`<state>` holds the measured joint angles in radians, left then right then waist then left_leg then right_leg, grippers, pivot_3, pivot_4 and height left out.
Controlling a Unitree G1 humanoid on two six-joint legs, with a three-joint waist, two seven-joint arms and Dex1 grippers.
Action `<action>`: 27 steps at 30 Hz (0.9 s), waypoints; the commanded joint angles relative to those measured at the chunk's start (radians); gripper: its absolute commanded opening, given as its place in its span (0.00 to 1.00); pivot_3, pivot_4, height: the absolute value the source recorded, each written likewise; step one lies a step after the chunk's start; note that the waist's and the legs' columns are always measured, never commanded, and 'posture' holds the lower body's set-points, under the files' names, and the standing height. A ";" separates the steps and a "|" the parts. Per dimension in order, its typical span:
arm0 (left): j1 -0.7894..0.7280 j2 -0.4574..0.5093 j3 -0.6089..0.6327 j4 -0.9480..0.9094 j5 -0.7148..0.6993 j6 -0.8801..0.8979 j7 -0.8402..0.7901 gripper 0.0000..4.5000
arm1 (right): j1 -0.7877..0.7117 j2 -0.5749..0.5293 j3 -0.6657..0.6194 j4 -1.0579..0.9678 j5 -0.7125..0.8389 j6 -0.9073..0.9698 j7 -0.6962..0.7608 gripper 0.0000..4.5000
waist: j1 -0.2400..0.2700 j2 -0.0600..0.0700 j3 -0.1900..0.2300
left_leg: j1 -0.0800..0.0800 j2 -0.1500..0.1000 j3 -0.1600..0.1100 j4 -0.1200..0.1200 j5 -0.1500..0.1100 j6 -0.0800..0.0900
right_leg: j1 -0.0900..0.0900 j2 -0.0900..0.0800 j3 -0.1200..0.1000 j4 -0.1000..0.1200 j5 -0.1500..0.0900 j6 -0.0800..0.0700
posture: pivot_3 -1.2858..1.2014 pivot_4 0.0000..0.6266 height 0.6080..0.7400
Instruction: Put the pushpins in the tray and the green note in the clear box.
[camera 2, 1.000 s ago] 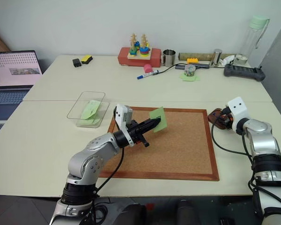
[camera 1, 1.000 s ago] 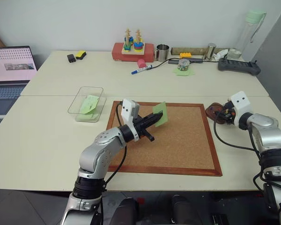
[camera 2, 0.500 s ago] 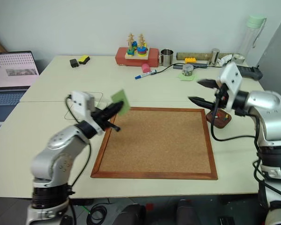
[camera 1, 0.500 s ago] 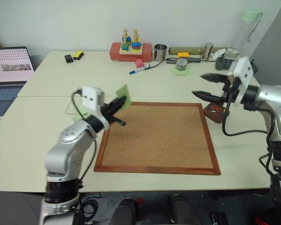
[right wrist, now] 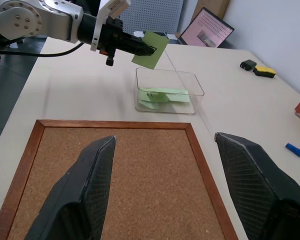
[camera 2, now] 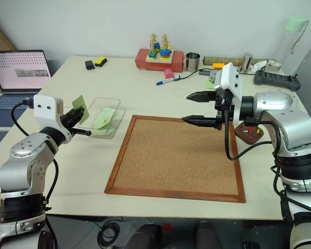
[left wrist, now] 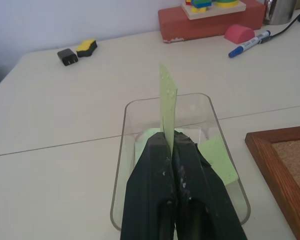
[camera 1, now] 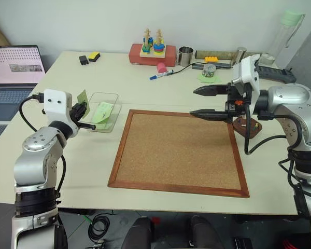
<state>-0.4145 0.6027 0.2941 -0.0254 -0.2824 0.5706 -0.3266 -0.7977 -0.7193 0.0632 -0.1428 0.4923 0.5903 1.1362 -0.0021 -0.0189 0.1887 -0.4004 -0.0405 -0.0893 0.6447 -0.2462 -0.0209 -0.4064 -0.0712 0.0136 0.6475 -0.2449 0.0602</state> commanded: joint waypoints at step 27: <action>-0.013 0.160 -0.001 -0.103 -0.037 0.061 -0.211 0.90 | 0.059 -0.060 -0.078 -0.029 -0.037 -0.014 -0.084 0.74 | -0.004 0.000 0.000 | 0.000 0.001 0.002 0.000 0.000 0.001 | -0.001 0.000 0.001 0.000 0.000 0.000 | 0.52 0.24 1.00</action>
<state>-0.4641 0.6960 0.2659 -0.0322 -0.2836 0.6111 -0.4515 -0.7598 -0.7440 0.0476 -0.1556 0.4792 0.6095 1.0718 -0.0061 -0.0191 0.1888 -0.4005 -0.0402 -0.0875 0.6447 -0.2466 -0.0204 -0.4071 -0.0712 0.0145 0.6477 -0.2449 0.0602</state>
